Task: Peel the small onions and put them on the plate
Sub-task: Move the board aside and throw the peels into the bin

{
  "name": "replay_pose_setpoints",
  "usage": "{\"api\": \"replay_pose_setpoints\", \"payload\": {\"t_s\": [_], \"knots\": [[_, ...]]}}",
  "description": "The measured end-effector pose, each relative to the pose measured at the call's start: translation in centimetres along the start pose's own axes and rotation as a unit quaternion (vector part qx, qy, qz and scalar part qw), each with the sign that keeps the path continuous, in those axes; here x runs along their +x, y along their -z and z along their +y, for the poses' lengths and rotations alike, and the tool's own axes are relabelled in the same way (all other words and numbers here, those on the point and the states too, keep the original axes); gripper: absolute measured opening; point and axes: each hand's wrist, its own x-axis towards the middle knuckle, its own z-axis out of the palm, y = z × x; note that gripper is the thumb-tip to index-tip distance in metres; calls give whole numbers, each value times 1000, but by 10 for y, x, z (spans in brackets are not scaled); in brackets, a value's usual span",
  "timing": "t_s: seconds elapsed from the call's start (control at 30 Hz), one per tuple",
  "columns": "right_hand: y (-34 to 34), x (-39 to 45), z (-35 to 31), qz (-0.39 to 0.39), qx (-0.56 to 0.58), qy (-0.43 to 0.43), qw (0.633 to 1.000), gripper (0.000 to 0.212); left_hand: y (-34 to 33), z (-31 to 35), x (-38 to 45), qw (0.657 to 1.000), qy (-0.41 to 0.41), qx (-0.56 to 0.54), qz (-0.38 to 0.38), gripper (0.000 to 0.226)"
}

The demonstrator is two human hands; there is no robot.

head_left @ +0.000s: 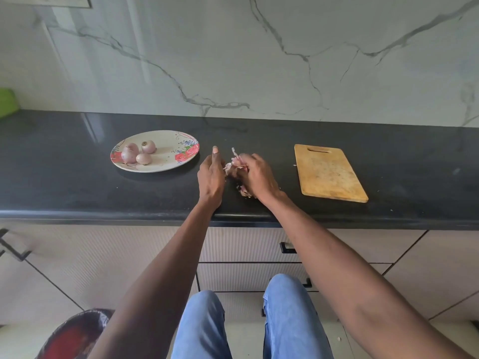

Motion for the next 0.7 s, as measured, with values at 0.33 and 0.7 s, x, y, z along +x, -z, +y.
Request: {"api": "replay_pose_setpoints", "payload": {"t_s": [0.33,0.7], "knots": [[22,2,-6,149,281,-236,918,34,-1,12,-19,996,-78,42,-13,39],[18,29,-18,116,608,-371,693,18,-1,5,-14,996,-87,-2,3,57]]}}
